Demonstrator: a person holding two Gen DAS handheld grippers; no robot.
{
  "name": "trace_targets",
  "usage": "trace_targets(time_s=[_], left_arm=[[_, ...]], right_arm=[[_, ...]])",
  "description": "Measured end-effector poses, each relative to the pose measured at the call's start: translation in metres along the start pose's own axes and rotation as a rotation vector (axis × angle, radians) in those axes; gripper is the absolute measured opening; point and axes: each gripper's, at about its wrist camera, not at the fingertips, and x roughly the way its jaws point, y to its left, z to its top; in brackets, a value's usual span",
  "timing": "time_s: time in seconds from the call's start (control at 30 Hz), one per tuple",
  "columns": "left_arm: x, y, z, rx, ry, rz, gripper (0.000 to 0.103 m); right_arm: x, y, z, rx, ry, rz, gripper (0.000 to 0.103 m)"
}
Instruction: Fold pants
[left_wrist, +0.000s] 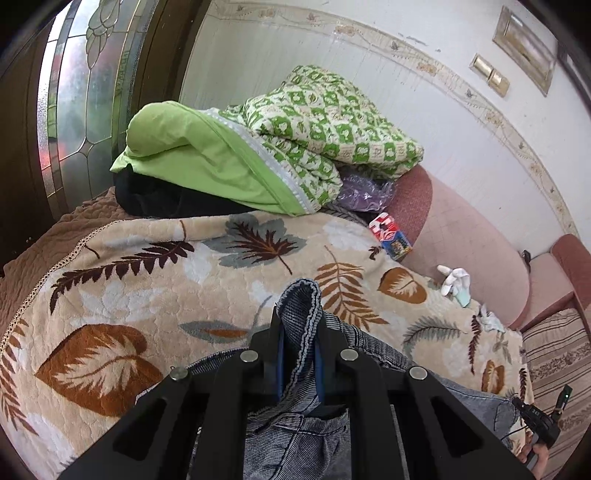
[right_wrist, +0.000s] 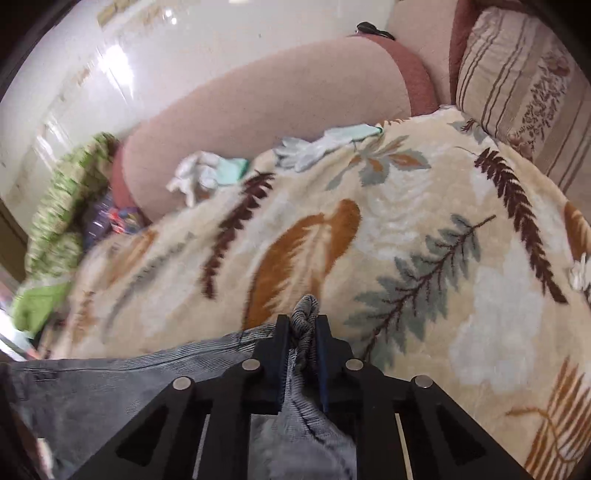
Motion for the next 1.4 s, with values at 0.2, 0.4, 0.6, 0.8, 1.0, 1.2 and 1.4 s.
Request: trace_targets(time_s=[0.2,0.4,0.6,0.8,1.0,1.2,1.4], left_arm=[[-0.044,0.014,-0.018,-0.023,-0.048,-0.06,0.013],[-0.091,0.043,-0.054,-0.012,-0.09,-0.104,0.013],[-0.106,0.062,-0.102,0.15,-0.03,-0.064,0.013],[-0.092,0.078,-0.153,0.35,0.13,0.037,0.014],[-0.096,0.091,-0.164,0.398,0.144,0.12,0.027],[-0.121,0.089,-0.153,0.421,0.084,0.201,0.029],[-0.151,0.073,-0.141,0.42,-0.052,0.307,0.029]], right_arm=[[-0.065,0.004,-0.032,-0.026,-0.058,0.076,0.014],[-0.133,-0.02,-0.089,-0.021,-0.106,0.122,0.014],[-0.173,-0.047,-0.136,-0.03,-0.071,0.124,0.014],[-0.168,-0.069,-0.175,-0.056,0.096,0.074,0.015],[-0.179,-0.092,-0.187,-0.016,0.16,0.094,0.029],[-0.22,-0.081,-0.18,-0.118,0.054,0.05,0.029],[-0.209,-0.048,-0.171,-0.132,0.044,0.145,0.031]])
